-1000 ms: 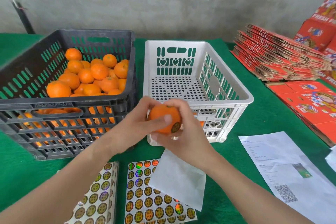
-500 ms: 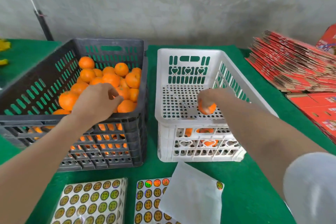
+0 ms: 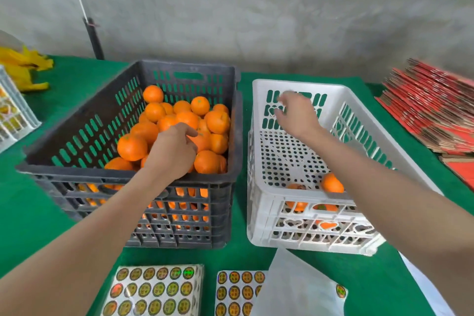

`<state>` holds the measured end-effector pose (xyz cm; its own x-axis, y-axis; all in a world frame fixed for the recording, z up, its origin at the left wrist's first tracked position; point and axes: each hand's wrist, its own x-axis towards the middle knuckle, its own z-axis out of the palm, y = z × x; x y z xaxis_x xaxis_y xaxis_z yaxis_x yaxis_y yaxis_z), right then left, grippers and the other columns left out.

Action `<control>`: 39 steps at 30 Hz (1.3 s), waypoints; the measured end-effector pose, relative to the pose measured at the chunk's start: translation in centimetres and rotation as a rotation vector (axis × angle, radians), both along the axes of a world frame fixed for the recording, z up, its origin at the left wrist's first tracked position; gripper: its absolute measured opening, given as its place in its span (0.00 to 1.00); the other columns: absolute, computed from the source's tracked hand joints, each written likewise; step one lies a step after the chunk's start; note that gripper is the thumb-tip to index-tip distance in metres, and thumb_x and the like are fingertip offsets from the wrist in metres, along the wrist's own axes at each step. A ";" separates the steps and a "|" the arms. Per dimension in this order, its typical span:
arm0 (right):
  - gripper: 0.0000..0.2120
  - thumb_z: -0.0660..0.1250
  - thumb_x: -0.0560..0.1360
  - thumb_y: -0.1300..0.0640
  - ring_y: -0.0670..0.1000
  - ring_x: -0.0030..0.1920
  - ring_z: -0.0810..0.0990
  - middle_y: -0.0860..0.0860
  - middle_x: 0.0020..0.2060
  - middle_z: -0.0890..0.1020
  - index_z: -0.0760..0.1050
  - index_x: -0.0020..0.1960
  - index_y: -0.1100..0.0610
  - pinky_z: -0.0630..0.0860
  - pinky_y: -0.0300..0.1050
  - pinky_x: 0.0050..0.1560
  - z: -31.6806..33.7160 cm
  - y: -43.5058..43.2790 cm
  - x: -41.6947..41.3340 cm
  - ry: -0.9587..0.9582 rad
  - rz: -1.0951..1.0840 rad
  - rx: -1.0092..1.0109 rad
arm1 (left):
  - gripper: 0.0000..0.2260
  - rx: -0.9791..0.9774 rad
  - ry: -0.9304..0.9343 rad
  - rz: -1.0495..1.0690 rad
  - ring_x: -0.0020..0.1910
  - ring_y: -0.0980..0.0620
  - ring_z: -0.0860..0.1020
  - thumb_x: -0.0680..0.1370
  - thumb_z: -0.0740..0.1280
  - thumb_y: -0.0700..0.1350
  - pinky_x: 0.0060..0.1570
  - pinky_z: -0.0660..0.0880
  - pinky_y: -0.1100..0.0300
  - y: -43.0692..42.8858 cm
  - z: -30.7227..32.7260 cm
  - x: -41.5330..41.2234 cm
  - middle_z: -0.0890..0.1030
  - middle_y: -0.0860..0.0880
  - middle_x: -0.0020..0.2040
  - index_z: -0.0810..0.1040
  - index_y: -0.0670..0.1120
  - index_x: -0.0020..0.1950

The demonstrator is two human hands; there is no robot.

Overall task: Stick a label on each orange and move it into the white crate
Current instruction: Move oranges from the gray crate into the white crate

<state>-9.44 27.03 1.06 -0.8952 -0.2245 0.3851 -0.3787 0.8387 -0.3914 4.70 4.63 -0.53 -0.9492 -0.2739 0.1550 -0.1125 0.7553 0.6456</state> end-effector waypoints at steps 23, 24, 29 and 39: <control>0.32 0.70 0.67 0.56 0.62 0.58 0.74 0.59 0.60 0.72 0.64 0.68 0.58 0.72 0.51 0.47 -2.0 -19.1 -4.6 -0.234 0.218 0.728 | 0.12 -0.248 -0.135 -0.070 0.51 0.44 0.77 0.80 0.62 0.44 0.39 0.69 0.55 0.3 0.4 -0.3 0.78 0.44 0.55 0.70 0.44 0.63; 0.34 0.70 0.67 0.56 0.62 0.59 0.73 0.60 0.62 0.71 0.62 0.69 0.58 0.71 0.50 0.48 -1.0 -18.8 -3.9 -0.239 0.248 0.628 | 0.12 -0.232 -0.142 -0.069 0.52 0.43 0.77 0.80 0.62 0.45 0.40 0.71 0.54 0.3 0.5 -0.3 0.78 0.43 0.56 0.70 0.44 0.63; 0.33 0.74 0.64 0.57 0.54 0.58 0.70 0.52 0.58 0.66 0.65 0.66 0.53 0.68 0.41 0.46 4.4 -13.5 2.6 -0.224 0.434 -0.013 | 0.12 -0.135 -0.078 -0.026 0.49 0.42 0.78 0.79 0.62 0.43 0.39 0.71 0.54 -0.1 0.9 -0.1 0.79 0.43 0.50 0.72 0.42 0.61; 0.30 0.76 0.57 0.58 0.51 0.56 0.77 0.45 0.58 0.72 0.69 0.54 0.40 0.78 0.52 0.52 1.8 2.1 17.7 -0.527 0.495 -0.678 | 0.06 0.198 0.565 -0.184 0.45 0.55 0.81 0.79 0.63 0.42 0.42 0.76 0.63 3.7 1.8 5.7 0.81 0.51 0.45 0.78 0.47 0.52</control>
